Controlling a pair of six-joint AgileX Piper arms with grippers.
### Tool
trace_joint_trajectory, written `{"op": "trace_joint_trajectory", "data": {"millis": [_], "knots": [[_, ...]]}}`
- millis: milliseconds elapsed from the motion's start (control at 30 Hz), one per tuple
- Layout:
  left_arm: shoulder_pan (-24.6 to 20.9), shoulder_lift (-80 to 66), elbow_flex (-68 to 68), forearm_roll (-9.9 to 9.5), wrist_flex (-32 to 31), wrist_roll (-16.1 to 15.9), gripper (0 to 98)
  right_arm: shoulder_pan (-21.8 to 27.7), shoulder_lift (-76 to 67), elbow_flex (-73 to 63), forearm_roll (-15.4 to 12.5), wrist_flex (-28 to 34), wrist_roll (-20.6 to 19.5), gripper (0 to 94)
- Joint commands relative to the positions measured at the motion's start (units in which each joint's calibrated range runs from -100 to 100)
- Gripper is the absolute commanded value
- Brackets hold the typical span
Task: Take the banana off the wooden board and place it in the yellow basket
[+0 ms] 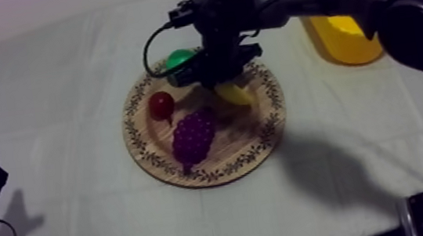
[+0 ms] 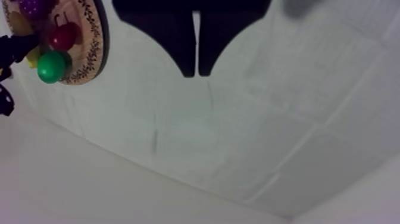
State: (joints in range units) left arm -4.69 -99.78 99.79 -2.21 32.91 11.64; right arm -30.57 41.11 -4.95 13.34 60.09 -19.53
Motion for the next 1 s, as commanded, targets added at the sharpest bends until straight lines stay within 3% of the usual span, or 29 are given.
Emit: {"op": "trace_joint_trajectory", "data": {"millis": [0, 533, 967], "knots": [[0.02, -0.05, -0.01, 0.03, 0.0, 0.0, 0.1, 0.07, -2.81, 2.28, 0.8, -0.39, -0.64, 14.4], [0.02, -0.05, -0.01, 0.03, 0.0, 0.0, 0.1, 5.3, -27.33, 14.7, 8.08, -1.7, -3.99, 17.2], [0.02, -0.05, -0.01, 0.03, 0.0, 0.01, 0.1, 13.17, -34.01, 14.16, 12.35, -1.38, -4.89, 18.0]]}}
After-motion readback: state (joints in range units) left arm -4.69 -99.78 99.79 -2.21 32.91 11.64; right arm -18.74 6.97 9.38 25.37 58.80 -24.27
